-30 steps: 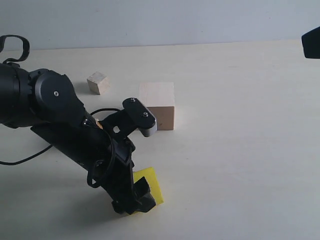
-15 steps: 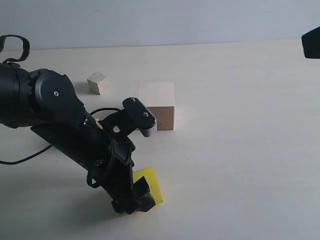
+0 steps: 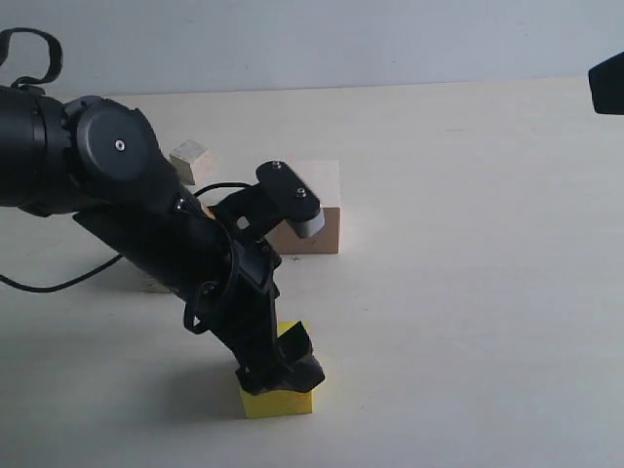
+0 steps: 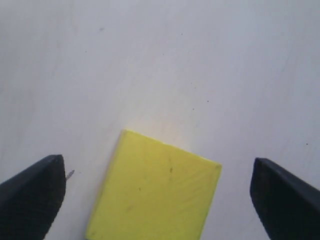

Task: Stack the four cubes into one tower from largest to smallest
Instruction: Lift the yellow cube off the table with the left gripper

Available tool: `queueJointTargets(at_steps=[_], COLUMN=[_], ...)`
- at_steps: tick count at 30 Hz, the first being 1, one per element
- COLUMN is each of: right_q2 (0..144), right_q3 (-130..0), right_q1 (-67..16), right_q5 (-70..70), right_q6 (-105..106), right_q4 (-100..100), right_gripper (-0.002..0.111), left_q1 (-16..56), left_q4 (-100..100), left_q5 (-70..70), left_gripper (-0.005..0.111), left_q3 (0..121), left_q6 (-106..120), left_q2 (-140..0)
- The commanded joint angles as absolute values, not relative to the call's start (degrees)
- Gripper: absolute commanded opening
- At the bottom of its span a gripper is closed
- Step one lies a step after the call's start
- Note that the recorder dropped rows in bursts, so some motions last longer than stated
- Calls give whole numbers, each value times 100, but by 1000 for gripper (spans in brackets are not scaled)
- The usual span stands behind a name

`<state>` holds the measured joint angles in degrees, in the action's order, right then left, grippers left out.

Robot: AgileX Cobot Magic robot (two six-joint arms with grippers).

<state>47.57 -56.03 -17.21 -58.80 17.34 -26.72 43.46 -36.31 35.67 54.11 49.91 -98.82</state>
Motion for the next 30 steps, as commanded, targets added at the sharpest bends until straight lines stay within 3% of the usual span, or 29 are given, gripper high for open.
queueJointTargets(at_steps=[1,30], right_q2=[4732,4732], right_q3=[-5584,-5584], right_q1=[-1695,-1695], right_q5=[-5874,-5873], right_q6=[1792,1802], right_q4=[-2694,-2694], right_gripper=[0,0], left_q1=[4360,4573], left_q4=[-3390,-3153], left_q5=[3752,3936], left_gripper=[96,94], left_q3=[5464,5464], left_q6=[5096,6449], left_q2=[-9869,-10111])
